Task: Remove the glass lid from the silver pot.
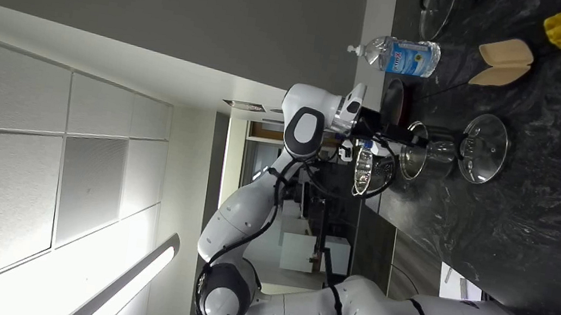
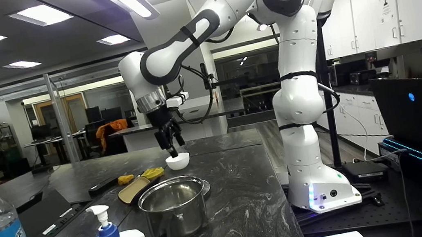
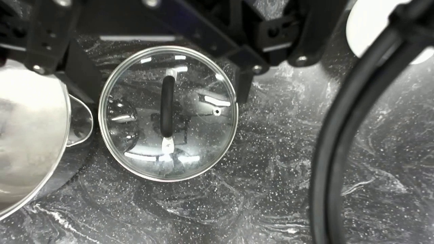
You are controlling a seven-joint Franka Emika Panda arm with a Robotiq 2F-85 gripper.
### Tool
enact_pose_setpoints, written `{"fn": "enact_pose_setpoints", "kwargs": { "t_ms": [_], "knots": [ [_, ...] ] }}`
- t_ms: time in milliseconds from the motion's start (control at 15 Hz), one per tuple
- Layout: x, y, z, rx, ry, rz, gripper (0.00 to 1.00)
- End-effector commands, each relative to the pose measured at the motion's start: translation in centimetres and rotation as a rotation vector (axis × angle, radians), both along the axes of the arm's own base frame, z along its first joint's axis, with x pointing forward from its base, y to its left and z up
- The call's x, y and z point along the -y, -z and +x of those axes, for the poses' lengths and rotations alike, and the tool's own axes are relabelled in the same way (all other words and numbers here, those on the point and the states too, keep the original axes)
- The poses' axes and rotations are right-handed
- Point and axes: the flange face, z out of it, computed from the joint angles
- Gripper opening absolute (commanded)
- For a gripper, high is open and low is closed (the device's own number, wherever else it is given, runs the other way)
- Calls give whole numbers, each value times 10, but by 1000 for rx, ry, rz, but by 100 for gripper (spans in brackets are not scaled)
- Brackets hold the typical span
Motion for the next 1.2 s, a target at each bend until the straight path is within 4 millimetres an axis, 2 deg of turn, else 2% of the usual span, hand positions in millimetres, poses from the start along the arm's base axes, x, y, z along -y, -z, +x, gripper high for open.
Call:
{"fn": "enact_pose_setpoints", "kwargs": {
  "t_ms": [0, 333, 667, 800, 867, 1133],
  "knots": [
    [-1, -33, 9, 2, -31, -9, 100],
    [0, -60, 24, 65, -13, 33, 100],
    [2, -83, 29, 113, -8, 37, 100],
    [3, -86, 28, 114, -10, 28, 100],
    [1, -77, 31, 125, 0, 28, 100],
    [1, -78, 31, 127, -1, 28, 100]
  ]
}}
